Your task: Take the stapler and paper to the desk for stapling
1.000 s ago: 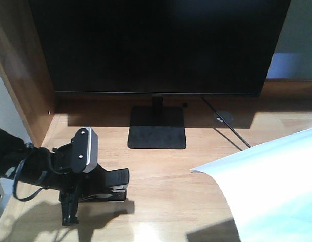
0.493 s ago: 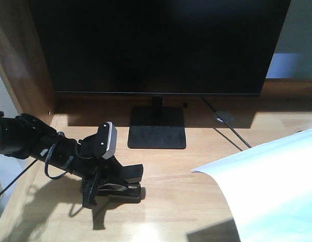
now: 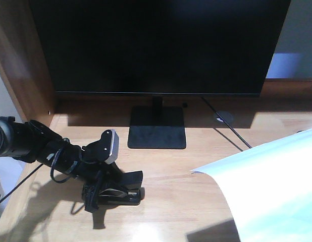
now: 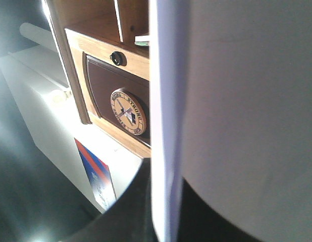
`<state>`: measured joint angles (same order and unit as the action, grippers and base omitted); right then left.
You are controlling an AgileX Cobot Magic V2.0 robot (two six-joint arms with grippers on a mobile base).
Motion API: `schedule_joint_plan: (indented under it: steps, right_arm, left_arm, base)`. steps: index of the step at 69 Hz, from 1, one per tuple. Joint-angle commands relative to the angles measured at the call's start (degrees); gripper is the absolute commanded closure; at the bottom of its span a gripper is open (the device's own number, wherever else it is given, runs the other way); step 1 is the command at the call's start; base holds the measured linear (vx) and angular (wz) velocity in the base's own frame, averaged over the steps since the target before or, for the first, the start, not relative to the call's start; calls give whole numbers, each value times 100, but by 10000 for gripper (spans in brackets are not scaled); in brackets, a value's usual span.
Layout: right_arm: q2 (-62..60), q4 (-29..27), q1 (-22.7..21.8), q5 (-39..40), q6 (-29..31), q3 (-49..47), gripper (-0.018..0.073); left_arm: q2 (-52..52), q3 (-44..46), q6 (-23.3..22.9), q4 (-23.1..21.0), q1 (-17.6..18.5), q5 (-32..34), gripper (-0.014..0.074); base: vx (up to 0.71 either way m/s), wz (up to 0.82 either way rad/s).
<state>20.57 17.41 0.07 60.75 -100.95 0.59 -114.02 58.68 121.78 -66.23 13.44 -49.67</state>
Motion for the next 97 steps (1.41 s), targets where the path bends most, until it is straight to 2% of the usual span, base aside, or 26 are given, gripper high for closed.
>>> schedule_joint_plan:
  steps: [1, 22, 33, 46, 59, 73, 81, 97]
  right_arm:
    - [50, -41, -7, 306, 61, -153, 566]
    - [50, -41, -7, 306, 61, -153, 566]
    - [50, -41, -7, 306, 61, -153, 566]
    - [50, -41, -7, 306, 61, -153, 566]
    - [50, -41, -7, 306, 61, -153, 566]
    - [50, -41, -7, 306, 61, -153, 566]
    - [50, -41, -7, 306, 61, -153, 566]
    - [50, -41, -7, 306, 61, -153, 566]
  left_arm:
    - [207, 162, 119, -362, 22, -265, 596]
    - [157, 162, 119, -338, 22, -261, 585]
    - [157, 162, 114, -333, 22, -255, 546]
    - [157, 162, 85, -333, 22, -166, 411]
    - [157, 162, -237, -323, 22, -137, 182]
    - [157, 174, -649, -323, 22, -120, -22]
    - [189, 174, -828, -329, 22, -91, -71]
    - [396, 208, -838, -324, 4, -85, -43]
  base:
    - [0, 0]
    - [0, 0]
    - [0, 0]
    - [0, 0]
    - [0, 0]
    - [0, 0]
    - [0, 0]
    - [0, 0]
